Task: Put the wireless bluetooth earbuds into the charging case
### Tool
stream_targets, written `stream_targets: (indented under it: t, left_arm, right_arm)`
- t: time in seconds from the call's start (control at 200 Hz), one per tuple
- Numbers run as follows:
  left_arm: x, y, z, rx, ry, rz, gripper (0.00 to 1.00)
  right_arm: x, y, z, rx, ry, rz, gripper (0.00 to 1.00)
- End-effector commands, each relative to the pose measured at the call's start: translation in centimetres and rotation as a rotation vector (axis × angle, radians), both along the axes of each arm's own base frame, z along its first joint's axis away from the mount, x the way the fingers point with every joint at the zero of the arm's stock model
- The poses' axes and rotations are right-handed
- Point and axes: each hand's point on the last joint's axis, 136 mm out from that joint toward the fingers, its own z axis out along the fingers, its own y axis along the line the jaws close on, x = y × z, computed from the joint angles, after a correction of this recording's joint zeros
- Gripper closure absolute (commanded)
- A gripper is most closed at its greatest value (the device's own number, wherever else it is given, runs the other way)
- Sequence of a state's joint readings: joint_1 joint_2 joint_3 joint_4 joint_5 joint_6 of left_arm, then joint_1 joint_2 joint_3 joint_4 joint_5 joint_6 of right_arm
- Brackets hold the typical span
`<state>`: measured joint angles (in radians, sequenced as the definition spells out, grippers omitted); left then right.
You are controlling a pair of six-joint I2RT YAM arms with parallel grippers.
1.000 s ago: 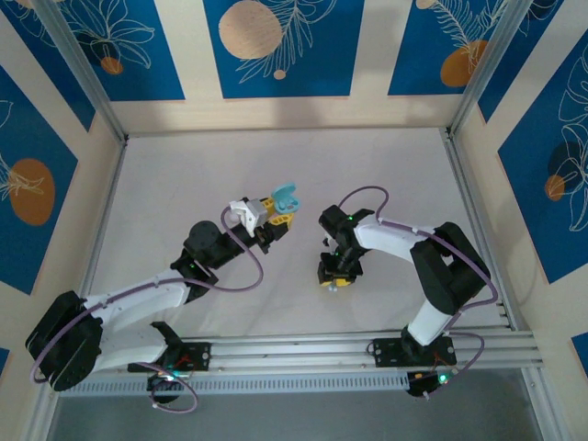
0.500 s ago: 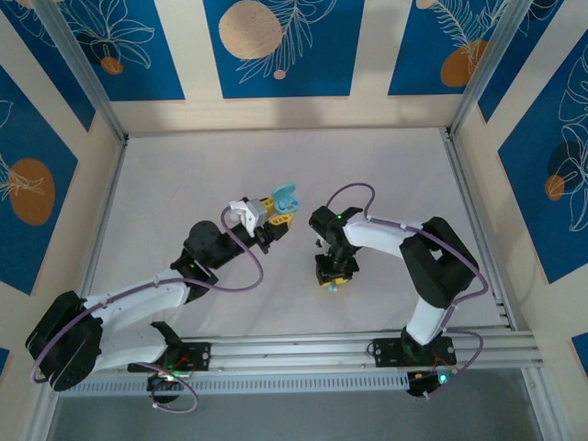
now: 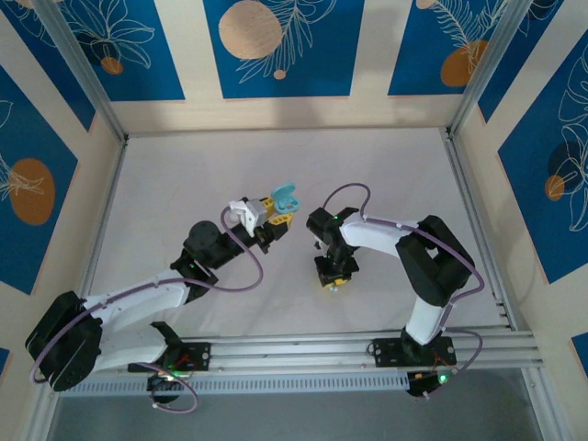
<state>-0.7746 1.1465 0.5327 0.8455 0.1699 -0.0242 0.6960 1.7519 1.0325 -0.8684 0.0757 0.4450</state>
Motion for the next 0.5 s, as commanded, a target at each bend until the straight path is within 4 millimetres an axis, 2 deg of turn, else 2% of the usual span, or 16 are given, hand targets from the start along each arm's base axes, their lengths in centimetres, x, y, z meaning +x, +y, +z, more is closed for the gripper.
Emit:
stream_targets:
  t: [0.0,0.495]
  left_arm:
    - [-0.42,0.27,1.29,-0.036,-0.023,0.007,0.81]
    - [-0.37,0.26,1.46,-0.042,-0.019,0.006,0.80]
  right_arm:
    - [-1.23,0.43,0.11,0.005,0.044,0.021,0.72]
    - [-1.80,0.03,-0.12,-0.028,0.052,0.056,0.71]
